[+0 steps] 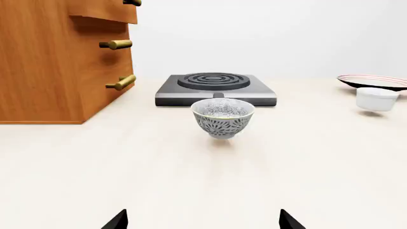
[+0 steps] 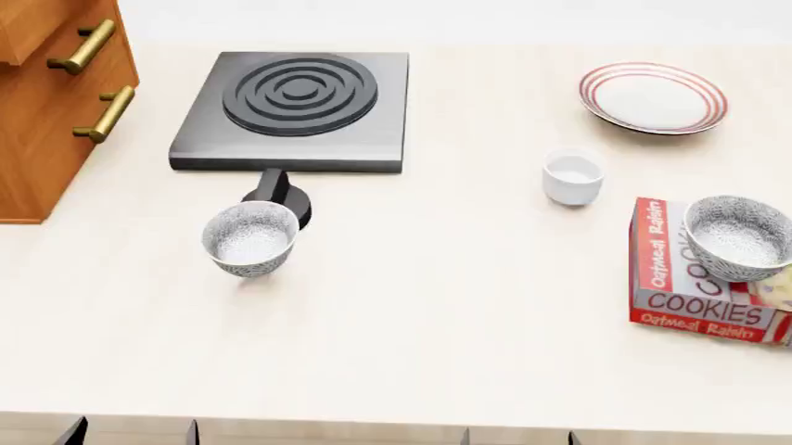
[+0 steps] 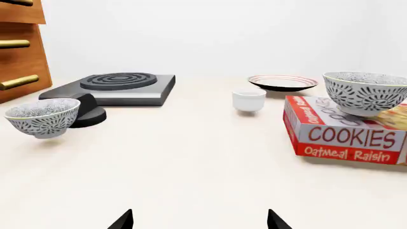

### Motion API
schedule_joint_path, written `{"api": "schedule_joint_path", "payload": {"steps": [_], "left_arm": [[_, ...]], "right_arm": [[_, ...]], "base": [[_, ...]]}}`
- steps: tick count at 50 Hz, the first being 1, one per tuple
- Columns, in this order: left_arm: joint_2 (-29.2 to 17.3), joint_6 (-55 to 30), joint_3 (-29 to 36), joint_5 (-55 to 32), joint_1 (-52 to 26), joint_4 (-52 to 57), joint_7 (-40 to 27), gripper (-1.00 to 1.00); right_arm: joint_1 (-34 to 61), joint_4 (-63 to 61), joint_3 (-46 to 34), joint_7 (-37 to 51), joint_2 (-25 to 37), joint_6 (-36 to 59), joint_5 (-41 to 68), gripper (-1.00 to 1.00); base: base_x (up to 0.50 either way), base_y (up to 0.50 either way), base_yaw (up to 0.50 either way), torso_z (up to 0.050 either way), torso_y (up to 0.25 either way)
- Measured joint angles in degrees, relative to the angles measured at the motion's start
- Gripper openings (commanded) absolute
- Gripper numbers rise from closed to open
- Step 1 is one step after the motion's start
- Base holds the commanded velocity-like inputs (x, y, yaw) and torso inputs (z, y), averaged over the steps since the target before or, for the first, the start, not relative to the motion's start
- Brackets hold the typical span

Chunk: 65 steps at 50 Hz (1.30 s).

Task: Pick the akita bowl on the cookies box and place it on the plate.

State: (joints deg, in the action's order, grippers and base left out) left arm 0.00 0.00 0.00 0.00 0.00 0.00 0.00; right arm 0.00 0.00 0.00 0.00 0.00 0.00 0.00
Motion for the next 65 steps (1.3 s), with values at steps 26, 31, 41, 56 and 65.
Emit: {"api": "schedule_joint_path", "payload": {"steps": [26, 31, 41, 56, 65], "left_arm": [[-3.63, 0.21, 3.90, -3.12, 1.30, 5.89, -1.97, 1.00], [-4.51, -1.96, 3.91, -4.11, 2.07, 11.72, -2.56, 1.00], [-6.22, -7.69, 3.67, -5.90, 3.18, 24.58, -4.06, 1.00], [-8.19, -15.07, 2.38, -9.17, 3.62, 39.22, -6.17, 1.00], [-8.90, -17.35, 1.51, -11.03, 3.46, 43.59, -7.18, 1.00]], "right_arm": [[-1.60, -12.42, -1.60, 7.60, 3.21, 5.16, 0.55, 1.00], [-1.86, -19.63, -2.07, 8.64, 4.03, 9.00, 0.04, 1.00], [-1.17, -33.81, -3.34, 9.94, 5.53, 17.28, -1.17, 1.00], [0.37, -47.04, -4.81, 11.33, 6.99, 25.43, -2.33, 1.00], [1.74, -51.48, -5.93, 12.22, 7.80, 29.84, -3.49, 1.00]], "base": [[0.00, 0.00, 0.00, 0.000, 0.000], [0.00, 0.00, 0.00, 0.000, 0.000], [0.00, 0.00, 0.00, 0.000, 0.000], [0.00, 0.00, 0.00, 0.000, 0.000], [0.00, 0.00, 0.00, 0.000, 0.000]]}}
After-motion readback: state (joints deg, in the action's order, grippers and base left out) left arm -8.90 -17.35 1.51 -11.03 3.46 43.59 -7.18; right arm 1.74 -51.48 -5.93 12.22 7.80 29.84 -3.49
